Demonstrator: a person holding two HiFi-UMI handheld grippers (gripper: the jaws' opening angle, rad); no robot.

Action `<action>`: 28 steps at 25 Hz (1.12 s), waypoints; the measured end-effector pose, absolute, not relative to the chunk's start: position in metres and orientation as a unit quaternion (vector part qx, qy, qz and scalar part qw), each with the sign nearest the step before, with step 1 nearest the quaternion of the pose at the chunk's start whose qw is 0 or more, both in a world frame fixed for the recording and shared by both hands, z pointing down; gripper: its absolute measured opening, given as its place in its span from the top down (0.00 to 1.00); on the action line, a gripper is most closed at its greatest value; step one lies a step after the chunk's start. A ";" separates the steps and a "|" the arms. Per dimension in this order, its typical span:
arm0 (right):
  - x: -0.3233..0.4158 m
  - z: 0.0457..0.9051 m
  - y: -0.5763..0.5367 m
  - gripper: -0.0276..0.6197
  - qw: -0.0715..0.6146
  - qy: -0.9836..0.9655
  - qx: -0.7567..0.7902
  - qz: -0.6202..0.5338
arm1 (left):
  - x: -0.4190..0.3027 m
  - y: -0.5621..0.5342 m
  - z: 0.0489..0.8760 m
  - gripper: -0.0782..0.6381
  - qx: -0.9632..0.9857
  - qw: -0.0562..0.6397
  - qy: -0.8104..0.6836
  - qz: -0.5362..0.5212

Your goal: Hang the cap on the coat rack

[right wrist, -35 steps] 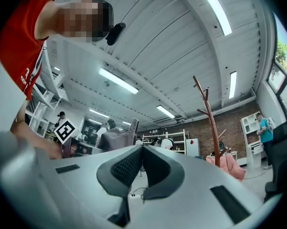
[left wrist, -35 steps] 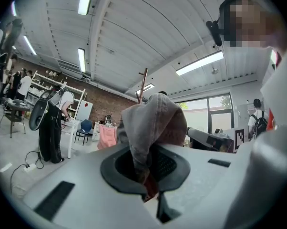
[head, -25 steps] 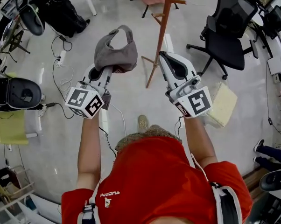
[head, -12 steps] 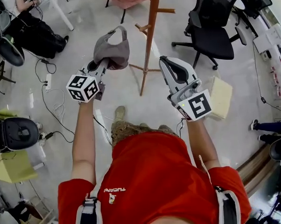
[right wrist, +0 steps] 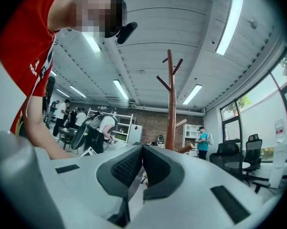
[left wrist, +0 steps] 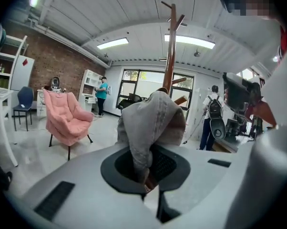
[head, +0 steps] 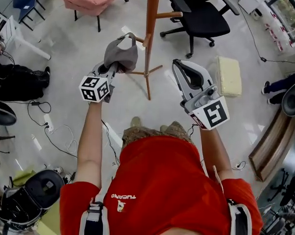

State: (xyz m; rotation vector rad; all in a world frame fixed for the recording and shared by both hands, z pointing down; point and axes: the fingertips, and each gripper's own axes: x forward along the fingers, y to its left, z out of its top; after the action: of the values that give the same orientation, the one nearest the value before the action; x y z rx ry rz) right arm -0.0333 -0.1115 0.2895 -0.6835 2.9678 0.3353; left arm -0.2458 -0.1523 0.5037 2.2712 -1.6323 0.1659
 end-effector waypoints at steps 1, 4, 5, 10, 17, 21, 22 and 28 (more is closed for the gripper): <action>-0.038 0.291 -0.114 0.92 0.035 0.966 -0.233 0.109 | -0.250 -0.161 0.511 0.86 0.802 0.174 -0.568 0.063; -0.046 0.297 -0.118 0.92 0.022 0.958 -0.264 0.109 | -0.255 -0.186 0.535 0.86 0.815 0.190 -0.542 0.085; -0.046 0.299 -0.118 0.92 0.017 0.955 -0.276 0.109 | -0.254 -0.193 0.543 0.86 0.819 0.195 -0.531 0.094; -0.047 0.303 -0.118 0.92 -0.003 0.941 -0.320 0.108 | -0.249 -0.217 0.576 0.86 0.836 0.239 -0.481 0.110; -0.039 0.312 -0.118 0.92 -0.042 0.927 -0.356 0.106 | -0.223 -0.245 0.615 0.86 0.848 0.283 -0.427 0.133; -0.037 0.312 -0.118 0.92 -0.051 0.924 -0.363 0.107 | -0.205 -0.249 0.631 0.84 0.856 0.288 -0.404 0.145; -0.038 0.313 -0.117 0.92 -0.054 0.925 -0.361 0.106 | -0.203 -0.249 0.634 0.80 0.856 0.289 -0.402 0.145; -0.037 0.320 -0.123 0.92 -0.069 0.923 -0.365 0.095 | -0.197 -0.240 0.635 0.42 0.866 0.277 -0.399 0.118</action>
State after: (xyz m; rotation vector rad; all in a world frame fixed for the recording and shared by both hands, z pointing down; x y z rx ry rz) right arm -0.0367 -0.1230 0.3201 -1.2004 3.0358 0.3129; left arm -0.1970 -0.2402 0.6351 2.3265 -1.0715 0.3181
